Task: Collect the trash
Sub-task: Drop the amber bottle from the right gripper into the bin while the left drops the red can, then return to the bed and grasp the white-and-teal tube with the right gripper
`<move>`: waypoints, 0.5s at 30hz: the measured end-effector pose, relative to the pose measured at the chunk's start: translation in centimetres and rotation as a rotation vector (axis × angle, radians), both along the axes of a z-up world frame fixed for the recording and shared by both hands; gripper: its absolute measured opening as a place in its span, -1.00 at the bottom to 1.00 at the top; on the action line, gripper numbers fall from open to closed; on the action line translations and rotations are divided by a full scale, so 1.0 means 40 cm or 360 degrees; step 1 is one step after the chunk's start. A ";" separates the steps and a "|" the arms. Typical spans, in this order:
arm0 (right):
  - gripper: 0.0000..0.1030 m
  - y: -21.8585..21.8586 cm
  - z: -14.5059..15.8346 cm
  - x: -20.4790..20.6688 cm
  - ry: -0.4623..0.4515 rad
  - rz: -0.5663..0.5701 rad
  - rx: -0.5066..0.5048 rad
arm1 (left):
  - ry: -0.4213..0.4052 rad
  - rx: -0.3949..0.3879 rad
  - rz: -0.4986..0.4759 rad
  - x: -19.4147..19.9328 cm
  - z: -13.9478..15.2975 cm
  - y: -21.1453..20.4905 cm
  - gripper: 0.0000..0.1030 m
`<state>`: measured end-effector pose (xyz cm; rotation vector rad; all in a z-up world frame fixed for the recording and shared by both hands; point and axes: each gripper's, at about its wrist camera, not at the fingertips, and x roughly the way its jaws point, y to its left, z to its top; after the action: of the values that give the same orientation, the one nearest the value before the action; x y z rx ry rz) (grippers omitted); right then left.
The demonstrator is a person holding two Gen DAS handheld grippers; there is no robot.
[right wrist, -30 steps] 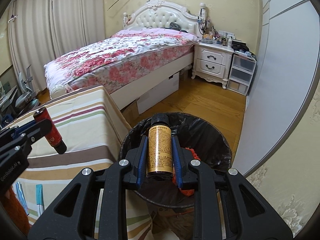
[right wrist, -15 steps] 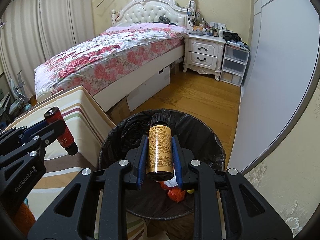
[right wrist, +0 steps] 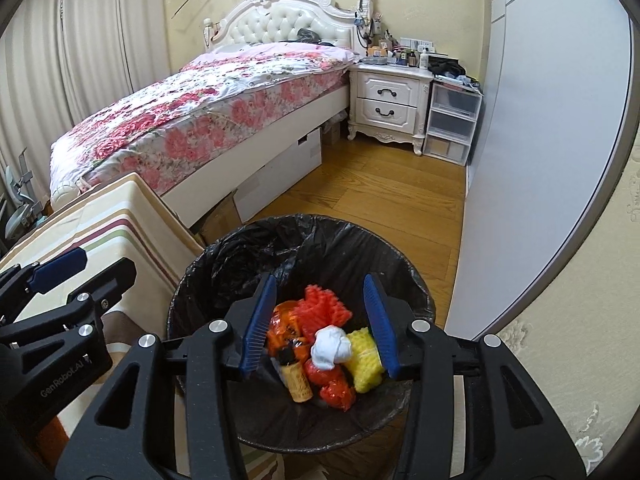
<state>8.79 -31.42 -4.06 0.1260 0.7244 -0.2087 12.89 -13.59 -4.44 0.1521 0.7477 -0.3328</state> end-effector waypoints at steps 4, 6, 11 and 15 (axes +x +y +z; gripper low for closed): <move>-0.11 -0.003 0.002 -0.004 -0.0005 -0.0006 -0.0002 | -0.0006 0.0008 0.0030 -0.004 0.013 0.010 0.40; -0.08 0.000 0.005 -0.010 -0.0010 -0.0005 0.0004 | -0.0007 0.0015 0.0045 -0.011 0.022 0.020 0.42; -0.05 0.024 0.012 -0.035 -0.0017 0.0037 0.0013 | -0.0001 0.0024 0.0085 -0.040 0.042 0.068 0.43; -0.05 0.066 0.011 -0.059 -0.0004 0.0106 0.0042 | 0.0017 0.0024 0.0129 -0.081 0.050 0.133 0.43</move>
<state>6.45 -28.77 -3.61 0.1271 0.7277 -0.1353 9.66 -8.28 -2.46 0.1336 0.7649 -0.2509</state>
